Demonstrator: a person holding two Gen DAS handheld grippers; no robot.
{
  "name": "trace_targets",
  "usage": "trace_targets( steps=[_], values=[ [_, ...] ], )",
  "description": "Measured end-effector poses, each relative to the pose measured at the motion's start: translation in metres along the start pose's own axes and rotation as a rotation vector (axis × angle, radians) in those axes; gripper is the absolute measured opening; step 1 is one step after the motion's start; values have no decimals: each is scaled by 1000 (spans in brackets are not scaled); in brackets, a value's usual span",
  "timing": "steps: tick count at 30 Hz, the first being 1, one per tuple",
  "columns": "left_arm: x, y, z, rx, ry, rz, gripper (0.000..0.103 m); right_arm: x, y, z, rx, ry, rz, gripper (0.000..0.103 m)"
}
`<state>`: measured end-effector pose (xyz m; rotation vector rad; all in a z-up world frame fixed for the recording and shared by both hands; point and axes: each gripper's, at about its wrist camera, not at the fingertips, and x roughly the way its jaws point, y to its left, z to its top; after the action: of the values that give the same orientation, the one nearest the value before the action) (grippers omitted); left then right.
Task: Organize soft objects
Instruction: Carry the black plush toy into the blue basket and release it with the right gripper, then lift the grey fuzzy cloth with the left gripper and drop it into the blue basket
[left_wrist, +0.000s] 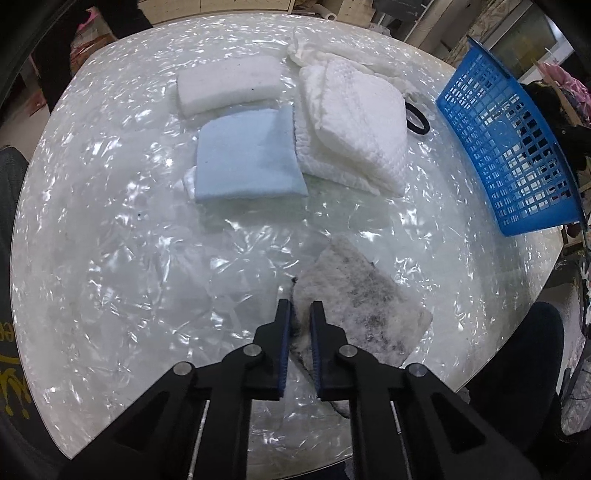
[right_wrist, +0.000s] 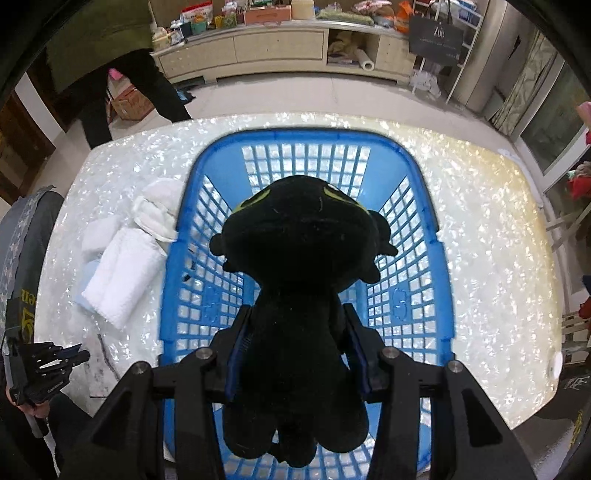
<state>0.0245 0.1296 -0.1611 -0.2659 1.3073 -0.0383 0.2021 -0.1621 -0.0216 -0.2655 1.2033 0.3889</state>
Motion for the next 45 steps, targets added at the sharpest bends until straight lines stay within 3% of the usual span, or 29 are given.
trace_targets(
  steps=[8,15,21,24,30,45],
  values=[
    [-5,-9,4,-14,2,28,7,31,-1,2,-16,61,7,46],
    [-28,-33,13,5,-34,45,7,48,6,-6,-63,103,8,54],
    [-60,-55,18,30,-80,48,7,34,15,-15,-87,68,11,73],
    [-77,-68,22,53,-108,42,7,19,18,-21,-105,44,-1,90],
    [-100,-96,30,81,-148,33,7,-7,6,-36,-90,-11,4,103],
    [-151,-161,53,182,-241,21,7,-23,-13,-75,-74,-12,38,103]
  ],
)
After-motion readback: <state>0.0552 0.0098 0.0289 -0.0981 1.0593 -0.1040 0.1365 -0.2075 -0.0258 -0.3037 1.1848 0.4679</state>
